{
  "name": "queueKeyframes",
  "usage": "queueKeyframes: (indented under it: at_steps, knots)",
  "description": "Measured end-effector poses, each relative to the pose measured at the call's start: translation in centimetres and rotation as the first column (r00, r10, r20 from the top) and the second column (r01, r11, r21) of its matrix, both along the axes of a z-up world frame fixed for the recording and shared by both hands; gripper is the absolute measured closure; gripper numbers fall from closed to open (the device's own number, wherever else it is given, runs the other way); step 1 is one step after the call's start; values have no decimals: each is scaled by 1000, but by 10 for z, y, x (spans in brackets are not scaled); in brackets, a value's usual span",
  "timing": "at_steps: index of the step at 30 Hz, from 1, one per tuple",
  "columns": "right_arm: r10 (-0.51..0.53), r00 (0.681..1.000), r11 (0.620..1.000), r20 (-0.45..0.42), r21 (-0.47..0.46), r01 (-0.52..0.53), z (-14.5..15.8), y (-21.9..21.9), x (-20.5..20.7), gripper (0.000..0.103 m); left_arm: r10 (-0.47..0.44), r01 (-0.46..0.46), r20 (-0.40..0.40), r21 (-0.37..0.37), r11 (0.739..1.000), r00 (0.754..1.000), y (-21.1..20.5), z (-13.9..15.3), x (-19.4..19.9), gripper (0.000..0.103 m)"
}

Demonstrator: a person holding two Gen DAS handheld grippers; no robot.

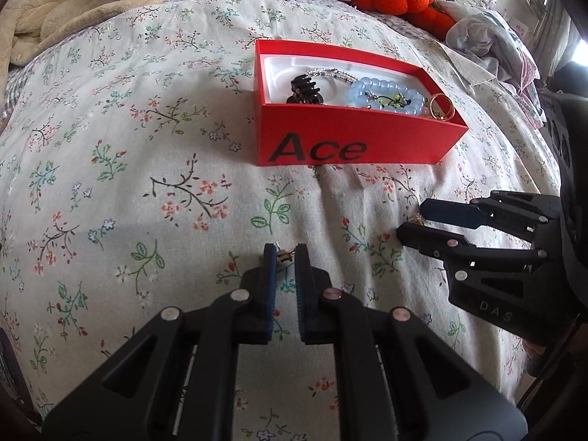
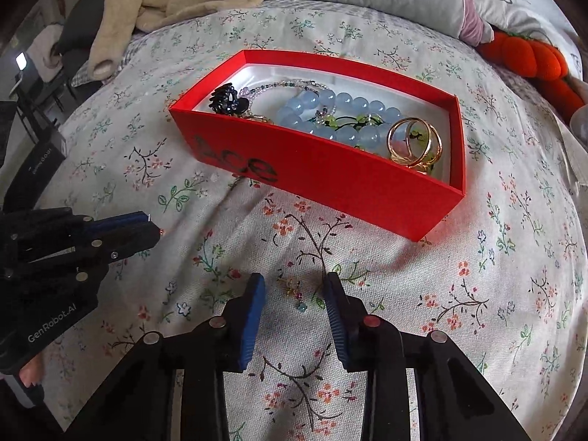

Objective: Organize jewelry

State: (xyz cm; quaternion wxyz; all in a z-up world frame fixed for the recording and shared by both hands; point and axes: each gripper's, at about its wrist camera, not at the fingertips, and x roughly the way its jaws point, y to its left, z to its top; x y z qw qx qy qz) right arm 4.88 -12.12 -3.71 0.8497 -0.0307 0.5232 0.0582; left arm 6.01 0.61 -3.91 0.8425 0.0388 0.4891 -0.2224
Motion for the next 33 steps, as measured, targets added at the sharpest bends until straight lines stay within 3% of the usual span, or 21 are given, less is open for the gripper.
queueKeyframes:
  at_steps: [6, 11, 19, 33]
  knots:
    - [1, 1000, 1000, -8, 29, -1, 1, -5, 0, 87, 3, -3, -12, 10, 1000, 1000, 0, -1, -1, 92]
    - [5, 1000, 999, -16, 35, -4, 2, -6, -2, 94, 10, -9, -23, 15, 1000, 1000, 0, -1, -1, 92]
    - [-30, 999, 999, -31, 21, 31, 6, -9, -3, 95, 43, -44, -77, -5, 999, 996, 3, -2, 1, 92]
    - [-105, 994, 982, -36, 156, 109, 49, -41, 1, 96, 119, -128, -74, -124, 984, 990, 10, 37, 17, 92]
